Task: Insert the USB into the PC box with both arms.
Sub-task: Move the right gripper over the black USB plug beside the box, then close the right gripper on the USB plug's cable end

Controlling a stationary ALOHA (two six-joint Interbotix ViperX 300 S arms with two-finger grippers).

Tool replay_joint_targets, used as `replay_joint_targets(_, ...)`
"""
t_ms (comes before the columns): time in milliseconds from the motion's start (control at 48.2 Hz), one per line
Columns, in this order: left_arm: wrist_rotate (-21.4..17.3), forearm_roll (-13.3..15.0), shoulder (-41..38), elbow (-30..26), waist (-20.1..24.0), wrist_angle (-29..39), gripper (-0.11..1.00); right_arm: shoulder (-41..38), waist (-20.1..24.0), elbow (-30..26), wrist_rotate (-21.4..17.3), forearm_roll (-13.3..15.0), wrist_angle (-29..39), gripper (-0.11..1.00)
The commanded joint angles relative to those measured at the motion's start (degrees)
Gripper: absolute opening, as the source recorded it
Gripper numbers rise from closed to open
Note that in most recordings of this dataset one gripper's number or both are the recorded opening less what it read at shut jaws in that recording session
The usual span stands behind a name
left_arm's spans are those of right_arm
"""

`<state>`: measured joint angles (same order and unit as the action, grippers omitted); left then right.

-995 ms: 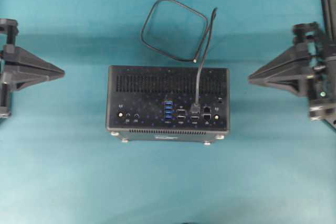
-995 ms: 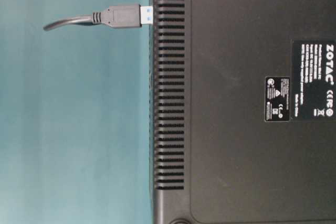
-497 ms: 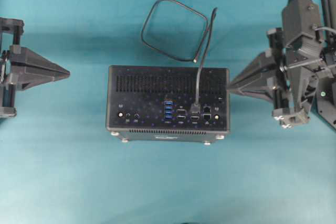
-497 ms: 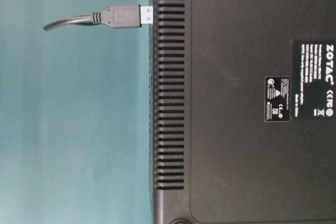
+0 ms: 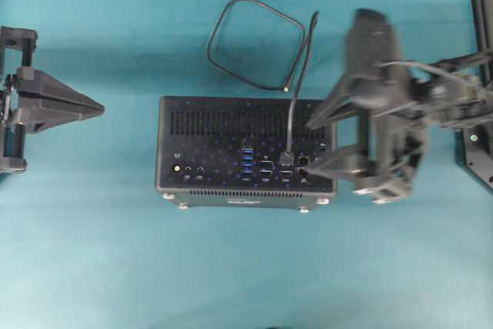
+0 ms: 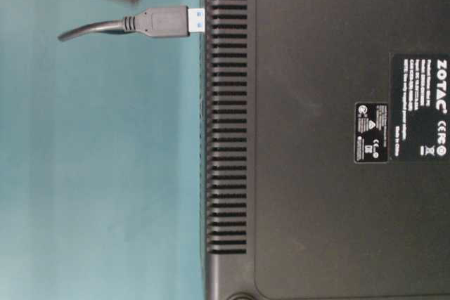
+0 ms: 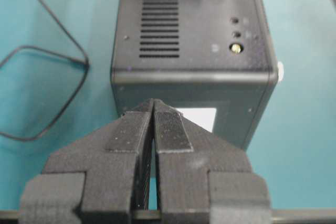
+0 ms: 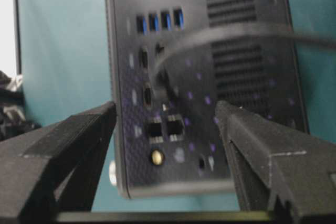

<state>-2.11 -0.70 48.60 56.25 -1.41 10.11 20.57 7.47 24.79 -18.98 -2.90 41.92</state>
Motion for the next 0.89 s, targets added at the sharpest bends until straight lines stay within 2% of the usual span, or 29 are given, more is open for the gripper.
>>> replay_joint_targets(0,-0.62,-0.09,-0.62,-1.76,0.0,-0.09,0.0,-0.79,0.26,-2.55,-0.26,0.26,-0.09,0.8)
replay_joint_targets(311,-1.23,-0.09,-1.41,-1.76,-0.09,-0.09,0.0,-3.69,0.26,-3.16,-0.09,0.26,-0.09,0.8)
replay_joint_targets(580,-1.23,-0.09,-1.32,-1.85,-0.26,0.0,0.0,-4.75,0.26,-3.25,0.35,0.62,0.18,0.74)
replay_joint_targets(870,-1.23,-0.09,-1.49,-1.93,-0.79,0.09,0.0,-4.83,0.26,-3.43,0.44,0.97,0.44,0.57)
